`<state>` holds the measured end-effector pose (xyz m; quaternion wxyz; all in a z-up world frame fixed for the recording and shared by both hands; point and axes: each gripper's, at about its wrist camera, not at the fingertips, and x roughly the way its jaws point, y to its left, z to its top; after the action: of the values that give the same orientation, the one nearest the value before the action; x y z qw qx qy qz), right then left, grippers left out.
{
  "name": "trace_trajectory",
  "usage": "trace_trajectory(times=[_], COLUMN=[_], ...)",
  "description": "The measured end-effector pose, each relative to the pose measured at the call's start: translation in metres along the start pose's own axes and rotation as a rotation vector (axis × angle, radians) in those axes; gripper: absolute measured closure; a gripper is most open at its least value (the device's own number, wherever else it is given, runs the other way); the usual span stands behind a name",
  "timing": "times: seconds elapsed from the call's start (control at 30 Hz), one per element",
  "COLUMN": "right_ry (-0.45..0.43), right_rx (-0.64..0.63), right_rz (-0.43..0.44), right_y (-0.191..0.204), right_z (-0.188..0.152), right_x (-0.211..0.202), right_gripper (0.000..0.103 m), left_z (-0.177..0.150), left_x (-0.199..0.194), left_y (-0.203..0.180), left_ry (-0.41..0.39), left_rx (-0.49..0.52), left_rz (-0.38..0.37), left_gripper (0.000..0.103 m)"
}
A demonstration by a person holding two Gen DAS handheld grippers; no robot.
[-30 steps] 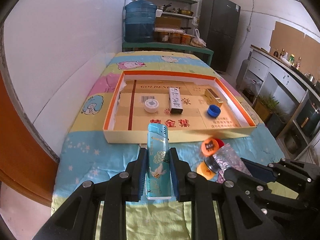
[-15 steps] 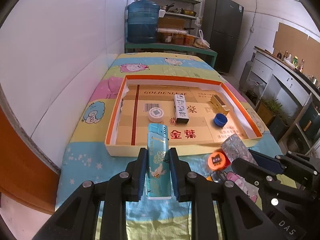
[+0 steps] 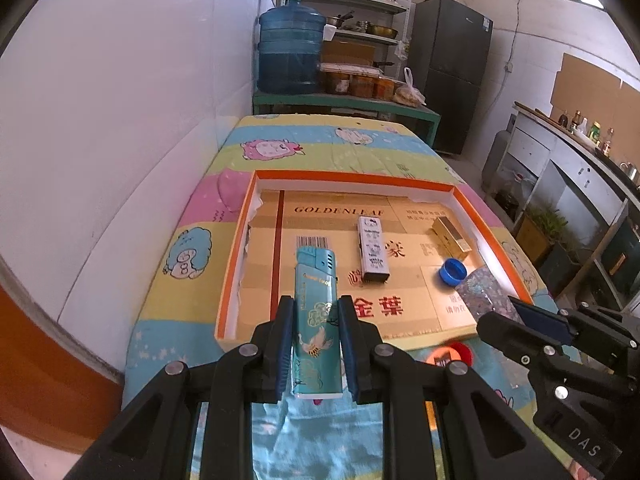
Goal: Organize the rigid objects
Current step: 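Carry the lighter with the left tool while the right tool carries the floral tube into the tray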
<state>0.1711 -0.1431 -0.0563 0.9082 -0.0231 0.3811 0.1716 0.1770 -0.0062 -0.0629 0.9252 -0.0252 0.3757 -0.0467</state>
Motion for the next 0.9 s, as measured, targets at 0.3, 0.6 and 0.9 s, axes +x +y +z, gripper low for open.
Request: trace_trajectory(times=[0.3, 0.6, 0.9], right_ry=[0.003, 0.011, 0.032], right_rx=[0.008, 0.042, 0.054], right_rz=[-0.011, -0.024, -0.030], right_y=[-0.013, -0.033, -0.043], right_z=[0.012, 0.025, 0.047], right_x=[0.011, 0.024, 0.052], right_gripper=[0.083, 0.083, 0.083], left_z=[0.014, 0.034, 0.060], left_x=[0.012, 0.029, 0.060], left_y=[0.002, 0.013, 0.008], left_ry=[-0.001, 0.006, 0.052], left_rx=[-0.003, -0.028, -0.020], left_rz=[0.009, 0.016, 0.012], left_gripper=[0.081, 0.081, 0.081])
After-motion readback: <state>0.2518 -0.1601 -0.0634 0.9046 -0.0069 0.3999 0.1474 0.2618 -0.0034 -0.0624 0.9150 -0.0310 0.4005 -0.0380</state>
